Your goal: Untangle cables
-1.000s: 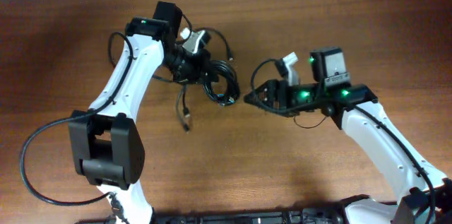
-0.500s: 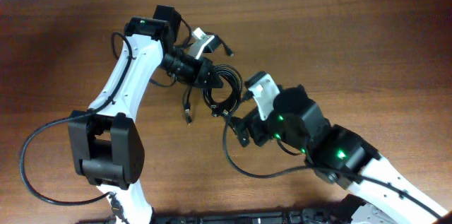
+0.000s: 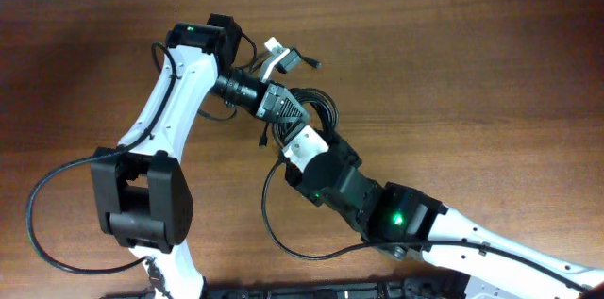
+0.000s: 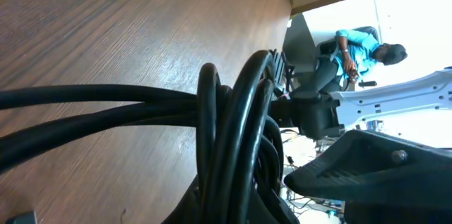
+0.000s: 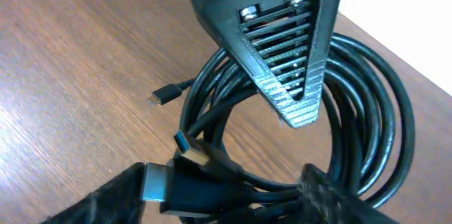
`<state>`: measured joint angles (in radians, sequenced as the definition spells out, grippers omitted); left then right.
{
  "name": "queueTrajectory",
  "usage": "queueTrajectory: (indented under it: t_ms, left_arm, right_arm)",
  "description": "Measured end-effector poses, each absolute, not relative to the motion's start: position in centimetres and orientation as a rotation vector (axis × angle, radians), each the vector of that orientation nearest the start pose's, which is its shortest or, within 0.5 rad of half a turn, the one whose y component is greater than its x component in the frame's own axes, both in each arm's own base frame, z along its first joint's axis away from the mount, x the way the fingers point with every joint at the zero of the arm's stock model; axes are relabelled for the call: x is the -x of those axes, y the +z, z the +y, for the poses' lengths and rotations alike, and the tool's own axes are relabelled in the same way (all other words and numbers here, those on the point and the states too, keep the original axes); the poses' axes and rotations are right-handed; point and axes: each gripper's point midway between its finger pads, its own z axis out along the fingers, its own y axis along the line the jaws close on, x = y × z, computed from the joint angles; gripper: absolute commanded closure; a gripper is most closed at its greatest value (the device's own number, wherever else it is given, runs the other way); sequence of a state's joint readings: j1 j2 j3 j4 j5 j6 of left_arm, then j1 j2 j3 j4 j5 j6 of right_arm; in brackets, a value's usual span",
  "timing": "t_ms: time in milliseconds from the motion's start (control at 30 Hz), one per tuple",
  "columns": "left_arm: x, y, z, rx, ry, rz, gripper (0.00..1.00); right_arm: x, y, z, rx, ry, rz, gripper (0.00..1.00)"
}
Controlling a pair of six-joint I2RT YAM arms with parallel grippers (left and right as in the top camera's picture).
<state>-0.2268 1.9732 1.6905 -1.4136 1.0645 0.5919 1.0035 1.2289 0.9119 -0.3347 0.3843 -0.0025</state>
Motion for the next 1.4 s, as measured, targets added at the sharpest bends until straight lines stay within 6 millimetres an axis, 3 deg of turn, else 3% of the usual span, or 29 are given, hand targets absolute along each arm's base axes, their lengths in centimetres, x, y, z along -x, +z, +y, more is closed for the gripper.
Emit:
queueTrajectory:
  t_ms: [67,133,233,400,467,533,567,600,633,700,800,833,867,900,933,1000,1067,1167,1233,1300,1400]
  left_arm:
    - [-31.0,19.0,-22.7,-0.957,-1.571,2.469,1.00]
    - [-30.5,19.0,-23.3,-0.988,-1.572,2.471,1.00]
    - [-29.3,18.7,-24.4,-1.057,-1.561,2.490,1.00]
    - [-29.4,18.5,-24.3,-1.060,-1.549,2.496,1.00]
    - [-29.5,18.7,-24.3,-1.044,-1.568,2.488,1.00]
    - [-29.0,19.0,-24.7,-1.037,-1.606,2.483,1.00]
    - [-28.9,18.9,-24.6,-1.033,-1.610,2.494,1.00]
    - [-29.0,18.8,-24.4,-1.023,-1.613,2.498,1.00]
    - [-29.0,18.9,-24.2,-1.007,-1.621,2.506,1.00]
    - [-28.9,18.9,-24.2,-1.002,-1.631,2.510,1.00]
    - [-30.2,20.1,-23.4,-0.900,-1.704,2.441,1.00]
    - [-30.7,20.3,-22.9,-0.864,-1.716,2.426,1.00]
    - [-31.3,20.5,-22.2,-0.827,-1.715,2.417,1.00]
    - [-31.8,20.6,-21.4,-0.790,-1.714,2.410,1.00]
    - [-32.2,20.6,-20.8,-0.766,-1.708,2.410,1.00]
    - [-32.4,20.7,-20.6,-0.751,-1.713,2.403,1.00]
    - [-32.4,20.7,-20.7,-0.748,-1.719,2.401,1.00]
    - [-32.3,20.9,-20.7,-0.739,-1.734,2.395,1.00]
    - [-32.2,21.1,-20.8,-0.727,-1.750,2.396,1.00]
    - [-31.8,21.3,-21.1,-0.723,-1.773,2.406,1.00]
    - [-31.0,21.5,-21.3,-0.705,-1.811,2.434,1.00]
  right_arm:
    - [-25.4,20.5,27.8,0.852,0.145,1.978,0.71]
    - [-26.2,20.9,27.4,0.816,0.127,1.970,0.87]
    - [-28.6,20.8,24.8,0.681,0.108,2.024,0.89]
    - [-27.4,19.7,26.2,0.758,0.277,2.078,0.89]
    - [-27.0,18.1,26.7,0.808,0.294,2.128,0.88]
    - [-27.2,16.2,26.8,0.830,0.273,2.176,0.83]
    - [-27.2,15.8,27.0,0.835,0.276,2.184,0.73]
    - [-27.3,15.8,27.2,0.832,0.278,2.185,0.56]
    - [-27.5,15.8,26.8,0.784,0.268,2.205,0.33]
    - [-27.9,16.3,26.2,0.725,0.257,2.215,0.23]
    - [-26.6,21.1,25.6,0.672,0.358,2.155,0.21]
    - [-25.3,24.3,25.0,0.659,0.428,2.091,0.21]
    - [-24.4,26.4,24.4,0.647,0.469,2.044,0.26]
    - [-23.4,27.1,23.5,0.656,0.483,2.046,0.49]
    - [-22.7,26.6,23.0,0.675,0.473,2.077,0.60]
    - [-22.6,24.5,23.1,0.702,0.450,2.157,0.68]
    - [-23.1,22.9,23.8,0.720,0.431,2.201,0.73]
    - [-24.4,20.4,26.5,0.756,0.465,2.237,0.77]
    - [-25.6,20.9,28.1,0.741,0.504,2.182,0.80]
    - [-26.3,21.0,28.6,0.726,0.502,2.161,0.83]
    - [-27.7,18.7,28.6,0.706,0.413,2.200,0.84]
